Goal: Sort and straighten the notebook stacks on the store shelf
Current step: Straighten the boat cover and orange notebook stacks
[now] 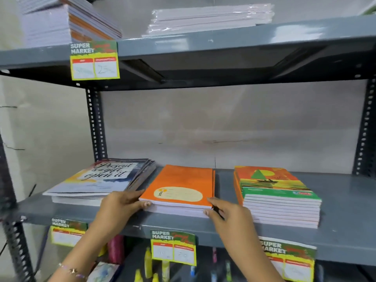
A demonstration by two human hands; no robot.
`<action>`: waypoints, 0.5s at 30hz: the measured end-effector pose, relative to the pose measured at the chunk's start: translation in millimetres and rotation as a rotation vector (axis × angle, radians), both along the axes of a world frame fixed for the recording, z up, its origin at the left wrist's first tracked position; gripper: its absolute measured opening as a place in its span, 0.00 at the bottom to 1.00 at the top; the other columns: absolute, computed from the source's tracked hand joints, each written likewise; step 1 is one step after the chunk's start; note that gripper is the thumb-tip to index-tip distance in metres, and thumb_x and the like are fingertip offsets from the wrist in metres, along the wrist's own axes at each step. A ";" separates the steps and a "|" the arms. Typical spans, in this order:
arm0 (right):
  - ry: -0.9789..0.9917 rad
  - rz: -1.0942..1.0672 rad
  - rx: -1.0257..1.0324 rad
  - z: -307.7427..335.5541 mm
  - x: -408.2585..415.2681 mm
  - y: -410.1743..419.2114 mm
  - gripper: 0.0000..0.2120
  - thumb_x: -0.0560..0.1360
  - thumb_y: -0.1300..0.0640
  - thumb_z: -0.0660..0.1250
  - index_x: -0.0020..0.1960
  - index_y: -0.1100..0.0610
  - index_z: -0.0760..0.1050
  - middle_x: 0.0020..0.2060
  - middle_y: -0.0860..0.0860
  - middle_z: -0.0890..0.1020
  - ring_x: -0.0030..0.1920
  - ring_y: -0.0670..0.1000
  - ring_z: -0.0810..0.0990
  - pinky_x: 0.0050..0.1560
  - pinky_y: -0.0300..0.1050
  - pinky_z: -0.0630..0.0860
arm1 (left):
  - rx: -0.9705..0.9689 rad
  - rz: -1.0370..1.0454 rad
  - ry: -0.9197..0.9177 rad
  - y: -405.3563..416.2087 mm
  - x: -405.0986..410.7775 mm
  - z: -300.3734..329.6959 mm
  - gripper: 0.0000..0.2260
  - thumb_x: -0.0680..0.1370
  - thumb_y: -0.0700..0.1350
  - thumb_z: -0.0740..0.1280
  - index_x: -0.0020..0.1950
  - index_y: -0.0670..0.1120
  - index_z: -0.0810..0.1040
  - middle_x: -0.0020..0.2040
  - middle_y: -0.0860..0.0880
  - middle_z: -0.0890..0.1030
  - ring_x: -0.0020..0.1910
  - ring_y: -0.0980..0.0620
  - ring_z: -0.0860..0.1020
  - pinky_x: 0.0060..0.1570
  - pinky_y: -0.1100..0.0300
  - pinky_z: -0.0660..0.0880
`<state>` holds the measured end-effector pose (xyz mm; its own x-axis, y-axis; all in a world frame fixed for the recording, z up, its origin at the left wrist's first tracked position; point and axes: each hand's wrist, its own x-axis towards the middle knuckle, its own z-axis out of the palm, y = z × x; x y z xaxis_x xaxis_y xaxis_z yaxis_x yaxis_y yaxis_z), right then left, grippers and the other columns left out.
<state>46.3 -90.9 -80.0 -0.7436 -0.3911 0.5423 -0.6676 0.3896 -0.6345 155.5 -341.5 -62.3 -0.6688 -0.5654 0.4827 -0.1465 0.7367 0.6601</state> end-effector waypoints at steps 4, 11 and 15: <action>-0.029 -0.035 -0.046 -0.4 -2.8 2.7 0.15 0.73 0.54 0.75 0.59 0.50 0.82 0.55 0.47 0.86 0.49 0.39 0.84 0.49 0.14 0.65 | 0.044 -0.060 0.003 -5.7 -6.8 -1.7 0.15 0.69 0.49 0.77 0.56 0.50 0.84 0.46 0.57 0.87 0.38 0.71 0.76 0.36 0.70 0.72; -0.082 -0.066 -0.076 2.6 -2.9 2.7 0.13 0.73 0.55 0.75 0.57 0.50 0.84 0.54 0.46 0.86 0.49 0.42 0.84 0.48 0.21 0.72 | 0.089 -0.150 0.013 -13.8 -11.1 -6.3 0.14 0.70 0.46 0.77 0.55 0.49 0.84 0.27 0.76 0.76 0.35 0.80 0.75 0.32 0.82 0.69; -0.157 -0.040 -0.118 4.7 -8.8 3.4 0.12 0.71 0.58 0.76 0.54 0.53 0.85 0.51 0.48 0.88 0.40 0.33 0.79 0.41 0.15 0.68 | 0.132 -0.191 0.035 -16.2 -12.1 -6.5 0.12 0.69 0.44 0.77 0.52 0.50 0.85 0.29 0.73 0.79 0.35 0.78 0.77 0.31 0.82 0.68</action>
<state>37.5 -87.5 -75.2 -0.8365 -0.3001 0.4585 -0.5420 0.3305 -0.7726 143.4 -357.7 -68.9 -0.7538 -0.4897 0.4381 0.0126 0.6558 0.7548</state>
